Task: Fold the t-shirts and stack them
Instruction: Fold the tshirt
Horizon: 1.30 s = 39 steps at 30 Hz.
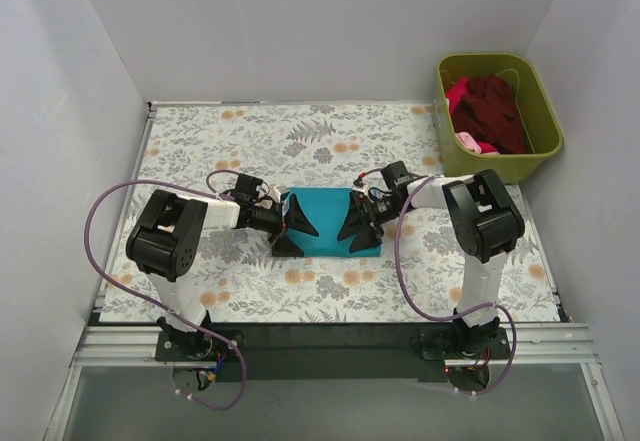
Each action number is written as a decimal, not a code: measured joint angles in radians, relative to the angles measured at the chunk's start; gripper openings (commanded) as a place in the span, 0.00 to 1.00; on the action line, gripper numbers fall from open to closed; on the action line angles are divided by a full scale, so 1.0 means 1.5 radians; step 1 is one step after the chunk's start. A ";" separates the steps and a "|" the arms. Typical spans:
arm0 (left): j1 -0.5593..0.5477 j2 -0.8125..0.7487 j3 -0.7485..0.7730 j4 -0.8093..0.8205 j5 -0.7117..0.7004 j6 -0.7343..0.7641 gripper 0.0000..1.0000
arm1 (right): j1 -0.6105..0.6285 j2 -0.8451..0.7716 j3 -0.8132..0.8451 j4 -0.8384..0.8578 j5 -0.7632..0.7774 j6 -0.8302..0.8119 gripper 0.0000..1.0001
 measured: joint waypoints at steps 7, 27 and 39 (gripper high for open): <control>0.019 -0.007 -0.012 0.020 0.001 0.001 0.88 | -0.012 0.015 0.003 -0.047 -0.021 -0.071 0.90; -0.096 -0.119 -0.014 0.121 -0.082 0.059 0.96 | -0.011 -0.129 0.018 -0.030 0.041 -0.132 0.95; -0.093 -0.076 -0.060 0.140 -0.097 0.059 0.98 | -0.022 -0.079 -0.028 -0.038 0.089 -0.198 0.96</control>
